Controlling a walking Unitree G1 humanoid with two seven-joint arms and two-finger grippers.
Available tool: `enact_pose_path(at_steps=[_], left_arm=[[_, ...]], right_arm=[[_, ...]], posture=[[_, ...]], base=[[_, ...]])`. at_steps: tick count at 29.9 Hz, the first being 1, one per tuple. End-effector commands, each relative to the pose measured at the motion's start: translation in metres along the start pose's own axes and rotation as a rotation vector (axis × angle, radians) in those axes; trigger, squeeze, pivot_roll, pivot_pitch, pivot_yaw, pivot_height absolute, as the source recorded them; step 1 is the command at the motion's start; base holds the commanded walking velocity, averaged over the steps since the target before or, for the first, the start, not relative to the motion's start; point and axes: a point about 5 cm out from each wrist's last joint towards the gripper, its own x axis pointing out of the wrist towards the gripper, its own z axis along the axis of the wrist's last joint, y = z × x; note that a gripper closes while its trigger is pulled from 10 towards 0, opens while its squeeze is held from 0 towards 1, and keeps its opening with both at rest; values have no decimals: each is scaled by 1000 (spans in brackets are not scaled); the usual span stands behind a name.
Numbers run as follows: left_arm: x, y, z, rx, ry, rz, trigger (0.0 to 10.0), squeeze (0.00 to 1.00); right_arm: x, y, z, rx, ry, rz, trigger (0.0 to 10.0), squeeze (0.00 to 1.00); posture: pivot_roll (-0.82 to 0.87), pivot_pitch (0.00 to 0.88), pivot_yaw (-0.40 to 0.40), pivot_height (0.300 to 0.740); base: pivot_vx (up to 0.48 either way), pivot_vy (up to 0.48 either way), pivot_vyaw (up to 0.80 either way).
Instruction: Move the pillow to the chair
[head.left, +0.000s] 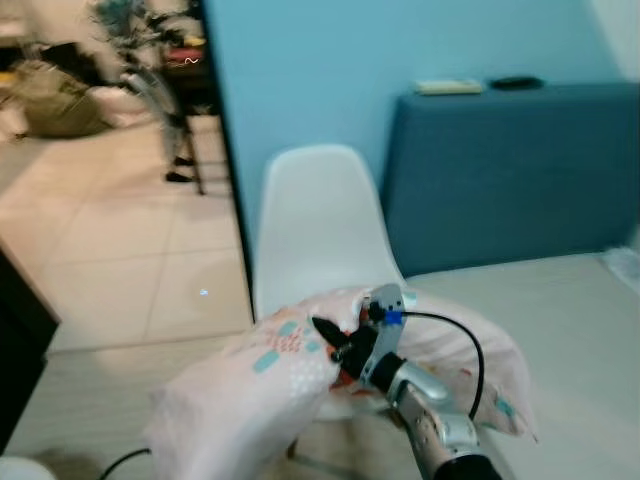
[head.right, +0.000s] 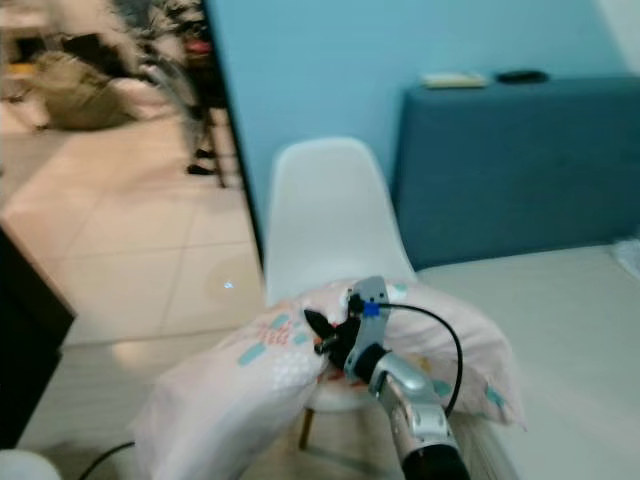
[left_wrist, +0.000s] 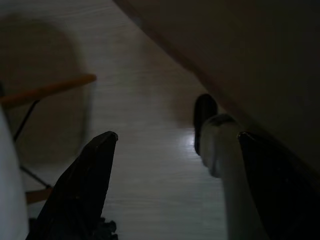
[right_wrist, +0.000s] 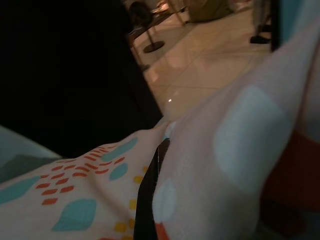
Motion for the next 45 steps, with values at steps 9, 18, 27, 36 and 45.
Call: enact_pose_path(at_steps=[9,18,27,36,45], left_arm=[[2,-7,11,-31,-40,-24,10000,0],[4,-13,21,-50,-77,-57,10000,0],[5,-19,31,-68,-112,-100,10000,0],[5,-24,43,-55,-163,-131,10000,0],[6,-19,54,-63,-199,-108,10000,0]], right_arm=[[4,-1,7,-50,-24,-17,10000,0],[6,-3,6,-90,-9,-43,10000,0],[7,-11,7,-101,8,-113,10000,0],[9,-9,16,-104,-71,-95,10000,0],[12,-4,20,-107,-104,-75,10000,0]], posture=[[-1,0,-3,740],[-2,0,-5,740],[-5,0,-5,740],[-8,0,-3,740],[-7,0,5,740]], base=[[0,-105,0],[0,0,0],[0,0,-584],[0,0,-89],[177,0,0]])
